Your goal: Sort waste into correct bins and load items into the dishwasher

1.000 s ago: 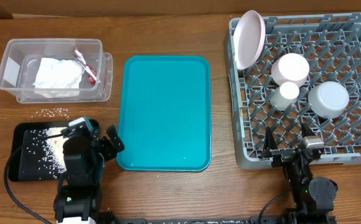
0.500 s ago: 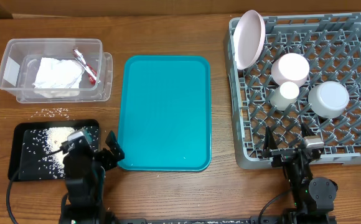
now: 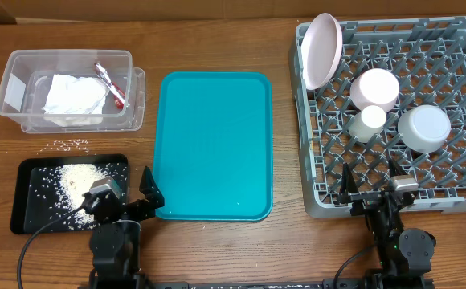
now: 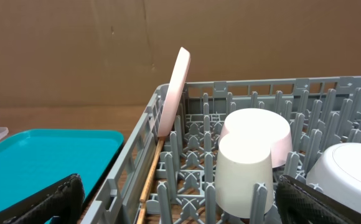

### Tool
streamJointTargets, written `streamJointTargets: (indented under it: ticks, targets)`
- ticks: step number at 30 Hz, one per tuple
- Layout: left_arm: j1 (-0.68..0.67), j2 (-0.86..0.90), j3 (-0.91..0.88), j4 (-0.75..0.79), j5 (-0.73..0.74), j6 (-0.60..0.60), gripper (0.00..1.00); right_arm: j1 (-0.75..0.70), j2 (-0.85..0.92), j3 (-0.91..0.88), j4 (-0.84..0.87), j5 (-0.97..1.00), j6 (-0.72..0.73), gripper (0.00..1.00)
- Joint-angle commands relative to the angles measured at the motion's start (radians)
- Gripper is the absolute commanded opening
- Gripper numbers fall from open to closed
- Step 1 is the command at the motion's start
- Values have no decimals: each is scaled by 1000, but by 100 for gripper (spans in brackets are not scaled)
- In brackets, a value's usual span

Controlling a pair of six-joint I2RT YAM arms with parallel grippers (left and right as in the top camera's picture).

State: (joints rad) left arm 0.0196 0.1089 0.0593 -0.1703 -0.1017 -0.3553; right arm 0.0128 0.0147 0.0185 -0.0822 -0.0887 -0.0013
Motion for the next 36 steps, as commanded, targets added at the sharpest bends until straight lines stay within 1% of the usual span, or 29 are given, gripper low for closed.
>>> streamJointTargets:
  ticks: [1,6,10,13,16,19,22,26,36]
  targets:
    - [-15,-47,-14,16,-9,21,100,-6,-12,-10,5,9,-6,100]
    - [-37,-97,-19,30,-2,53,100,-6,-12,-10,5,8,-6,100]
    - [-41,-106,-36,111,29,117,100,-6,-12,-10,5,9,-6,100]
    - [-41,-106,-56,174,32,117,100,-6,-12,-10,5,9,-6,100]
    - [-40,-106,-55,198,45,121,100,-7,-12,-10,5,9,-7,100]
    - [-39,-106,-55,216,87,183,100,-6,-12,-10,5,8,-6,100]
    - [-39,-106,-55,193,130,243,100,-6,-12,-10,5,9,-6,100]
    - [-39,-106,-55,91,125,244,100,-6,-12,-10,5,9,-7,100]
    - [-39,-105,-55,93,121,244,100,-6,-12,-10,5,8,-6,100]
